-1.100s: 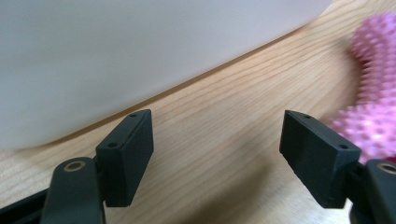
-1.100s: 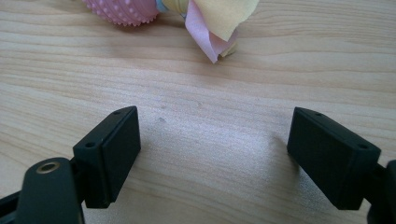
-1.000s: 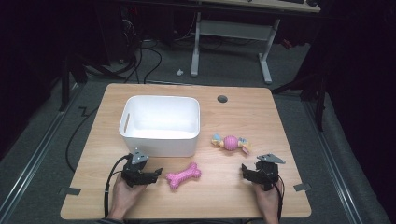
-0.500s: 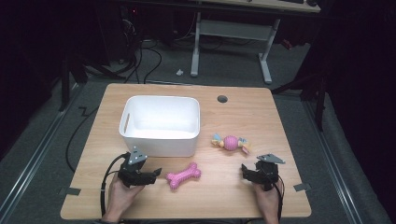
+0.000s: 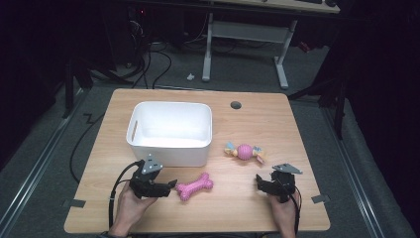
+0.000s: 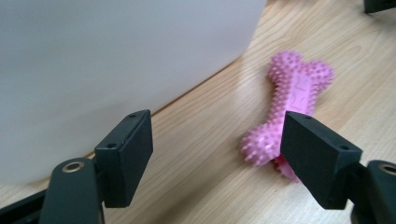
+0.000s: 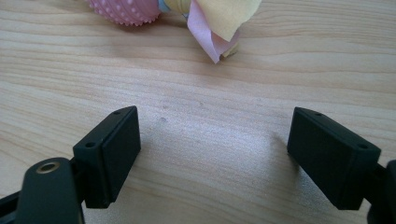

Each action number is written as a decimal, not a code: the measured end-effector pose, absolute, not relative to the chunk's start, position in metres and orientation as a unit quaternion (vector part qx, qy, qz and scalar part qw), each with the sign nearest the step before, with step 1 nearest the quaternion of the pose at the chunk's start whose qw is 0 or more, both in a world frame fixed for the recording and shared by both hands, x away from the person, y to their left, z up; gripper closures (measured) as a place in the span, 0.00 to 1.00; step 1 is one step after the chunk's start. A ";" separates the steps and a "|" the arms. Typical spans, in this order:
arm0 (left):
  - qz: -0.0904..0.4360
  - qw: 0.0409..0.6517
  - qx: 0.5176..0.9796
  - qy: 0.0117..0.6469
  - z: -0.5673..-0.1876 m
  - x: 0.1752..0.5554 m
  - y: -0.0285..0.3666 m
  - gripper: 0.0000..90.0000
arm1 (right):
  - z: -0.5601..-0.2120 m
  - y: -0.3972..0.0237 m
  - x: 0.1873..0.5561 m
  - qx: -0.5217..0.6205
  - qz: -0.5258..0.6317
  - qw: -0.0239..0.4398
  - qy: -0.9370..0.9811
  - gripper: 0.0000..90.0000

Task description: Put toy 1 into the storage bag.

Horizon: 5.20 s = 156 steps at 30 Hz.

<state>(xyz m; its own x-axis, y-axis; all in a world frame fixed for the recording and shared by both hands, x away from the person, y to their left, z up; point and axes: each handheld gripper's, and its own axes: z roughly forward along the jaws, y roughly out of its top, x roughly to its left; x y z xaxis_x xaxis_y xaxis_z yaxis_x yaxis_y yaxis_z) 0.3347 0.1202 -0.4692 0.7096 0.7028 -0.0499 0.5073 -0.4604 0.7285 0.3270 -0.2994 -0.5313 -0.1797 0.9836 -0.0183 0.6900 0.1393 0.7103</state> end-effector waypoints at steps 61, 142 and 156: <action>0.067 0.238 0.937 0.247 -0.503 0.359 0.012 0.58 | -0.531 -0.298 0.328 0.584 0.293 0.251 0.714 0.20; 0.128 0.379 0.874 0.276 -0.366 0.334 0.112 0.65 | -0.531 -0.298 0.327 0.579 0.293 0.249 0.719 0.20; 0.149 0.383 0.864 0.290 -0.338 0.358 0.122 0.65 | -0.531 -0.298 0.327 0.578 0.294 0.249 0.719 0.20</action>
<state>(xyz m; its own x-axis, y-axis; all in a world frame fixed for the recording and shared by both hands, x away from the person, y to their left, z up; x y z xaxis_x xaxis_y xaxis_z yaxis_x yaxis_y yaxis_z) 0.3584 0.1222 -0.3382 0.7874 0.6155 0.0351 0.3875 -0.5384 0.7483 0.3275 -0.2978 -0.5313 -0.2069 0.9782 -0.0182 0.6855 0.1583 0.7107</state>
